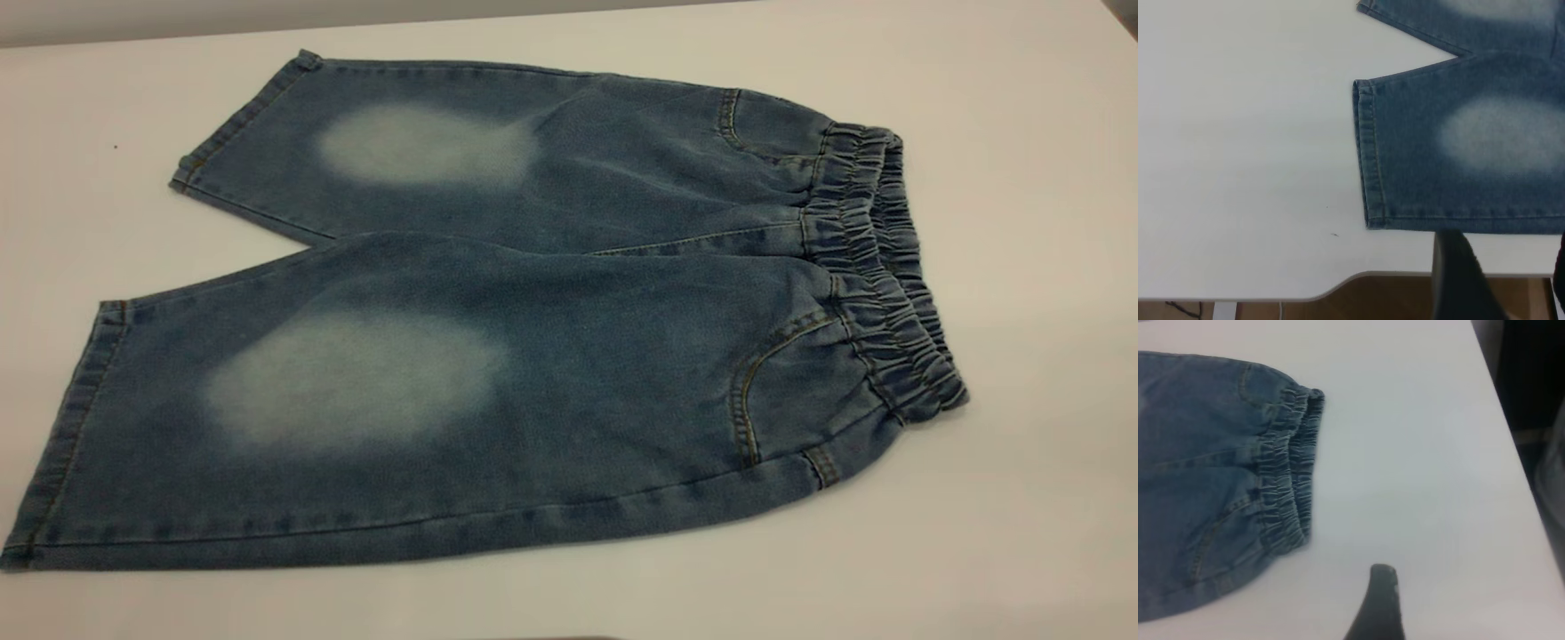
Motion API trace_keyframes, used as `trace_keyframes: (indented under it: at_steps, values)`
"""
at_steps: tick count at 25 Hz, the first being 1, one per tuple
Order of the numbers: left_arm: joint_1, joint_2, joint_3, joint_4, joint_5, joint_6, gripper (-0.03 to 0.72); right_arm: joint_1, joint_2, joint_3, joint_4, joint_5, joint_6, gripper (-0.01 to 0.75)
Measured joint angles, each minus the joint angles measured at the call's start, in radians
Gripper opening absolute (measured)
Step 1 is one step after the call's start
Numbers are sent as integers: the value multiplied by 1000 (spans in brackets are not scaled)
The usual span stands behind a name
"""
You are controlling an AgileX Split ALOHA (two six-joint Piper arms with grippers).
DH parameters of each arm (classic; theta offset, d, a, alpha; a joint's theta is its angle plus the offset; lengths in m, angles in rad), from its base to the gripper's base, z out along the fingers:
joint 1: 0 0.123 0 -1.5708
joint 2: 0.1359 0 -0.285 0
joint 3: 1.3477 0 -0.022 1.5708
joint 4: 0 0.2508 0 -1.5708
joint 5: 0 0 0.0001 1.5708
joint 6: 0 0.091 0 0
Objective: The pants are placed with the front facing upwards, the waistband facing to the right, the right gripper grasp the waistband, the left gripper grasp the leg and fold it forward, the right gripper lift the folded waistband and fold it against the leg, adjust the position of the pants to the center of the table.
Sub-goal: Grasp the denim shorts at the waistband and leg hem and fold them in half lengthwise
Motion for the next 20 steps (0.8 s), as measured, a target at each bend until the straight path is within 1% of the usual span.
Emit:
trace_keyframes:
  at_steps: [8, 12, 16, 20]
  values:
    - [0, 0, 0, -8, 0, -5, 316, 0, 8, -2, 92, -6, 0, 575]
    - [0, 71, -18, -8, -1, 0, 316, 0, 101, -20, 125, -5, -2, 575]
    - [0, 258, -72, -30, -38, 112, 316, 0, 289, -21, 234, -36, -67, 575]
    - [0, 458, -98, -111, -135, 265, 325, 0, 503, -21, 397, -130, -233, 575]
